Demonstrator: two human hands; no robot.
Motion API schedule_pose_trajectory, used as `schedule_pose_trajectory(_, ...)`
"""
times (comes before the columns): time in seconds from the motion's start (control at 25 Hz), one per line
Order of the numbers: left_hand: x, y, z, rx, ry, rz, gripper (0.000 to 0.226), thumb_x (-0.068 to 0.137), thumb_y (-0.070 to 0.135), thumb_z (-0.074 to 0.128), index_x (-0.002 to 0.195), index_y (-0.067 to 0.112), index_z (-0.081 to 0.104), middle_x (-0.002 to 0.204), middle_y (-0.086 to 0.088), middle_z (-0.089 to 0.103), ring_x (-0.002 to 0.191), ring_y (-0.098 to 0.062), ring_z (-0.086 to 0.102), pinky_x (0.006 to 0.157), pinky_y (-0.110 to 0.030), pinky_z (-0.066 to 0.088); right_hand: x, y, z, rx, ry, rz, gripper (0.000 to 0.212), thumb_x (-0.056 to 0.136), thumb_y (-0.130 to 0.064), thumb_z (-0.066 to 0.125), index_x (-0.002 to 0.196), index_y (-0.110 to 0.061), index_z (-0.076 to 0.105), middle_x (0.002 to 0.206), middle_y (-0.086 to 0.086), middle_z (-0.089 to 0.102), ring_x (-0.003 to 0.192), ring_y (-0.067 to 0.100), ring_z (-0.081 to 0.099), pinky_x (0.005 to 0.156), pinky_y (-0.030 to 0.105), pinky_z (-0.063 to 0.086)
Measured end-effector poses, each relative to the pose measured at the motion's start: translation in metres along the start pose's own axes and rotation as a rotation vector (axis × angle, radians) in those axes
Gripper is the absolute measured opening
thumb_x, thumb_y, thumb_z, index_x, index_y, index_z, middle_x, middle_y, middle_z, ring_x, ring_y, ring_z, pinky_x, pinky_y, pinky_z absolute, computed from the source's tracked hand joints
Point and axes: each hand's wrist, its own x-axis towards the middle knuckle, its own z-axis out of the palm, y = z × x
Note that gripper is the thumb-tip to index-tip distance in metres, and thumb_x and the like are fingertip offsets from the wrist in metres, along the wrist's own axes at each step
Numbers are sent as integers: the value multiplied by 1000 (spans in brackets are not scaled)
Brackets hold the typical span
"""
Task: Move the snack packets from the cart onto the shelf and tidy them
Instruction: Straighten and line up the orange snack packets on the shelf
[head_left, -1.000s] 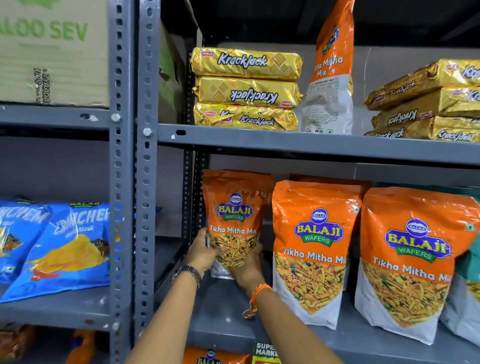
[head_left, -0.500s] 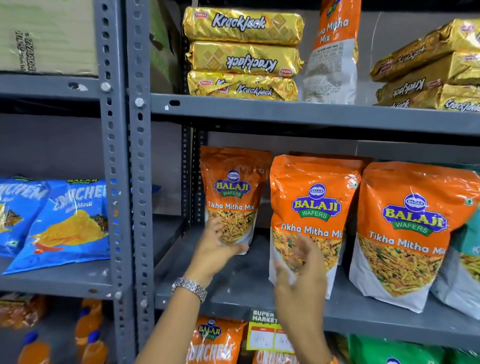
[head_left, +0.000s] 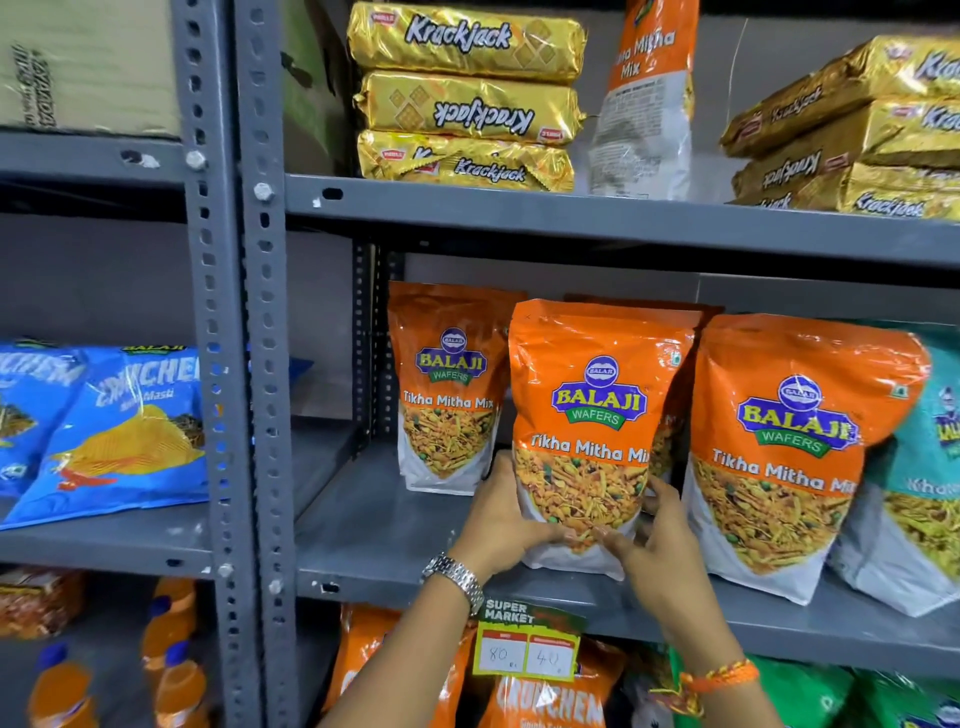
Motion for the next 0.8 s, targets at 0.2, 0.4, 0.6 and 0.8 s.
schedule_pose_trajectory(0.2, -16, -23, -45, -53, 60, -69, 96, 63, 25, 95, 127, 35, 25, 115, 25, 53, 108, -4, 56, 84, -17, 47, 4, -12, 23, 107, -198, -30, 56, 95, -2, 69, 130, -38, 46, 126, -15, 61, 121, 19, 62, 94, 27, 57)
schedule_pose_trajectory(0.4, -28, -44, -89, -71, 183, -98, 95, 60, 13, 97, 131, 31, 37, 121, 11, 62, 114, -9, 59, 85, -21, 52, 3, -34, 59, 174, -281, -62, 46, 97, 2, 65, 125, -32, 52, 123, -6, 65, 100, 13, 71, 73, 17, 60)
schedule_pose_trajectory(0.6, -35, -54, -116, -87, 242, -127, 91, 61, 4, 95, 125, 30, 35, 113, 15, 59, 105, 0, 59, 67, -5, 51, 3, -47, 89, 195, -336, -49, 42, 97, -1, 66, 133, -18, 54, 129, 4, 66, 99, 23, 75, 86, 42, 64)
schedule_pose_trajectory(0.8, -37, -58, -121, -112, 229, -150, 91, 68, 3, 91, 128, 32, 30, 118, 16, 55, 117, -13, 57, 66, -8, 52, 38, -85, 82, 382, -234, -35, 41, 89, -23, 80, 123, -19, 58, 125, 6, 70, 110, 16, 70, 76, 20, 55)
